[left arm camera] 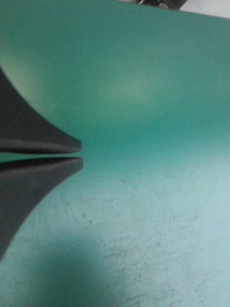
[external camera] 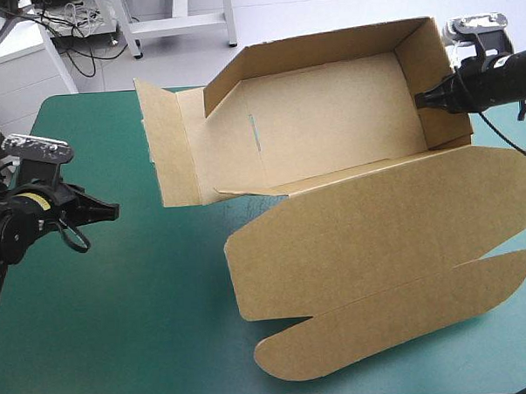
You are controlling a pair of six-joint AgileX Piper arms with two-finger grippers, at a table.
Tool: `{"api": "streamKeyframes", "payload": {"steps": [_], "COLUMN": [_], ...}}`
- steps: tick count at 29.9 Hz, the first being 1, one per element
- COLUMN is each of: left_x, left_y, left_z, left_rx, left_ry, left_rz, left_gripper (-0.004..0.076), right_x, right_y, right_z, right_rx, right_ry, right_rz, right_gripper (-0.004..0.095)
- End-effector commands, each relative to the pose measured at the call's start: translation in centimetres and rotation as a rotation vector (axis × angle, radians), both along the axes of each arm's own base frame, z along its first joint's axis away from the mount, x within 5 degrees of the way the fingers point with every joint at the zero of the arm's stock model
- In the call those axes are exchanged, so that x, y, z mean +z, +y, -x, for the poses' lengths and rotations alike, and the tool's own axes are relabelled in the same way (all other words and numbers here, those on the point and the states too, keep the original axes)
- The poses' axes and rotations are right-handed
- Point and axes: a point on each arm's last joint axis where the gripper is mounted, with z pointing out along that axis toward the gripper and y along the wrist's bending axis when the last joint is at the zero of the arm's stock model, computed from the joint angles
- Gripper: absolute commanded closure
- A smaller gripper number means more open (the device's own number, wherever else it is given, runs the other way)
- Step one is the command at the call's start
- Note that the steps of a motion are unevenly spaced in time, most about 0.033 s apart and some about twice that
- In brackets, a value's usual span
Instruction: Fold the box
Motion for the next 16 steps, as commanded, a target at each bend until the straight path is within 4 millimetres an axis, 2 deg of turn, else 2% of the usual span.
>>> {"api": "streamKeyframes", "payload": {"steps": [1,6,9,13,16], "left_x": [0.7,0.1,-0.3,-1.4,-2.7], "left_y": [-0.7,-1.9,-1.8,-0.2,2.3], "left_z": [-1.2,-2.7,-3.5,-4.2,-4.2], "left_rx": [-0.037,-0.101,-0.13,-0.19,-0.251], "left_ry": [-0.077,-0.073,-0.067,-0.009,0.01], "left_rz": [0.062,0.169,0.245,0.401,0.583], "left_gripper": [0.0708,0.0708,0.0708,0.0708,0.0708], "right_x": [2.7,3.2,3.5,4.0,4.3], "right_y": [0.4,0.5,0.6,0.6,0.7], "right_z": [2.3,2.9,3.2,3.8,4.2], "right_rx": [0.018,0.018,0.022,0.022,0.025], "right_ry": [-0.081,-0.098,-0.109,-0.124,-0.137], "right_rz": [-0.037,-0.035,-0.031,-0.029,-0.034], "right_gripper": [0.0928,0.0928,0.0928,0.0928,0.0928]}}
